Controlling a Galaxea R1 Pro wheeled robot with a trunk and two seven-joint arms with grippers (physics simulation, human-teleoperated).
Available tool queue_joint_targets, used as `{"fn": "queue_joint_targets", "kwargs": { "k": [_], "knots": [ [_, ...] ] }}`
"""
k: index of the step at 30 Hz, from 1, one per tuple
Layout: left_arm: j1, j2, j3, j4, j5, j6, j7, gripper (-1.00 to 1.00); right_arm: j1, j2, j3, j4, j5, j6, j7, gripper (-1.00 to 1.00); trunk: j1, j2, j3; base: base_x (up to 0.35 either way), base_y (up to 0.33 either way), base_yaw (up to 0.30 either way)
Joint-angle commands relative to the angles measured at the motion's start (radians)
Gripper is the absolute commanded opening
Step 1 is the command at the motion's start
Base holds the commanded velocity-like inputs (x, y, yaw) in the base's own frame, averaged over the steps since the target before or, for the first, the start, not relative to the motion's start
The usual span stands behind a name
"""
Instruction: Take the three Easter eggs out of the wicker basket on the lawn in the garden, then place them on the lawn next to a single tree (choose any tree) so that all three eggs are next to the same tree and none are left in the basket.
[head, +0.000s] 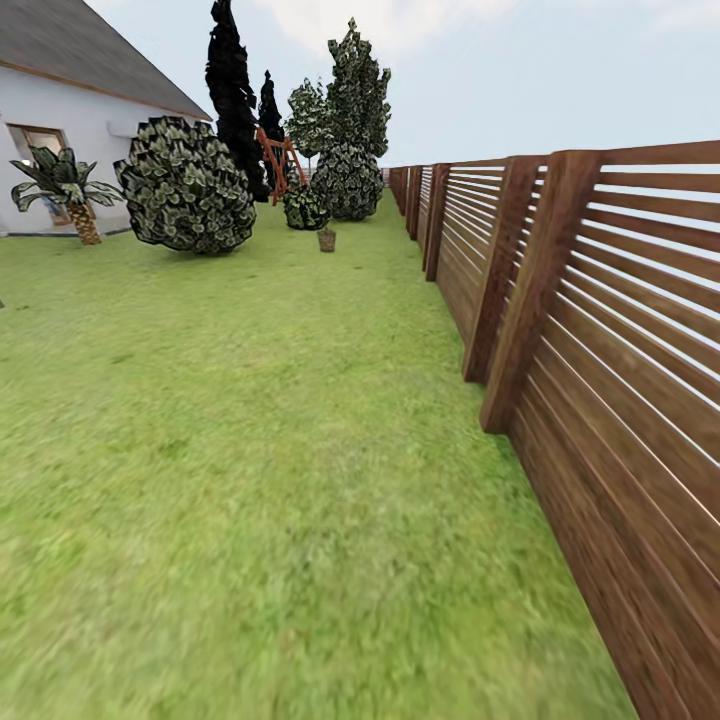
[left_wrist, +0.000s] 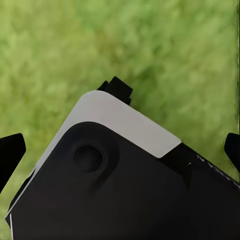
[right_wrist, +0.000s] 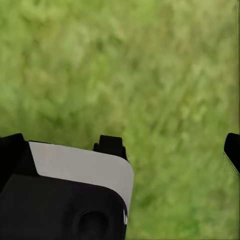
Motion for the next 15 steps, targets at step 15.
{"fn": "queue_joint_targets", "kwargs": {
  "k": [15],
  "knots": [
    [-0.001,-0.001,0.008,0.001,-0.006,0.001,0.004,1.00,-0.001,0.000,0.002,0.005,0.006,-0.004,-0.002,1.00,0.001,0.000,-0.001,0.317,0.000,0.000]
  ]
}}
